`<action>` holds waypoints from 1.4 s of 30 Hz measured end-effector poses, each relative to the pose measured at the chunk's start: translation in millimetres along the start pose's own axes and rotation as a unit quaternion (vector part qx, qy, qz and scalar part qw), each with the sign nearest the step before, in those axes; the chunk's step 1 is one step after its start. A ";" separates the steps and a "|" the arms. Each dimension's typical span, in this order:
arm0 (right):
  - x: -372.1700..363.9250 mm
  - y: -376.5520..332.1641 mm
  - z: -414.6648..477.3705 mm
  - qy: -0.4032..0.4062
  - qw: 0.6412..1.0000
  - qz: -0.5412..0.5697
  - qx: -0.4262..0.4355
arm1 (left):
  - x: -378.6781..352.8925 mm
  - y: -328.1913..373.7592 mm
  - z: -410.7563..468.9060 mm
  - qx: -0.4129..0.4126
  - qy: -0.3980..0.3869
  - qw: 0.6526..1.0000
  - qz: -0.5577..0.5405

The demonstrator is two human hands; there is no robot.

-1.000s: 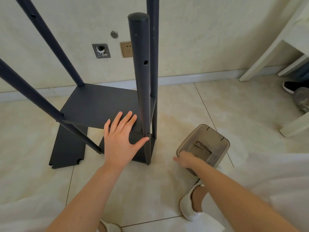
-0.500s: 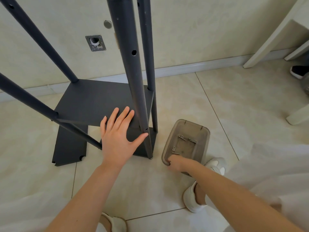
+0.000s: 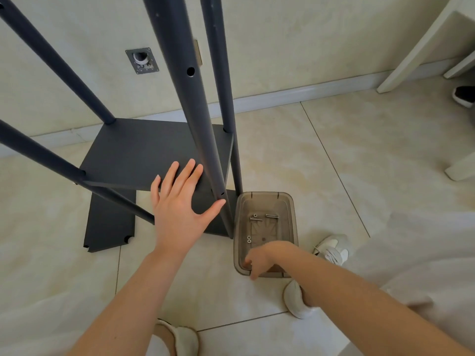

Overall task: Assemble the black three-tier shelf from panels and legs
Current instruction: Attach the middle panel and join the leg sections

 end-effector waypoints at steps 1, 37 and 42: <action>6.0 -0.4 -0.6 0.002 1.000 0.022 0.005 | -0.2 0.0 0.0 -0.001 -0.001 1.000 0.003; 7.5 50.5 65.7 0.176 0.980 -0.024 -0.094 | -0.5 0.4 -1.3 -0.005 0.006 1.000 0.017; 14.2 48.7 52.8 0.189 0.978 -0.015 -0.087 | 0.6 1.0 -1.1 -0.005 0.009 1.000 0.014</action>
Point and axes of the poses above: each hand's wrist, its own z-axis towards the middle knuckle, its own x-axis out of the back of the hand, y = z × x, the point moved 9 cm from there along z, towards the middle knuckle, and after that the axes turned 12 degrees about z, right-handed, at the moved point
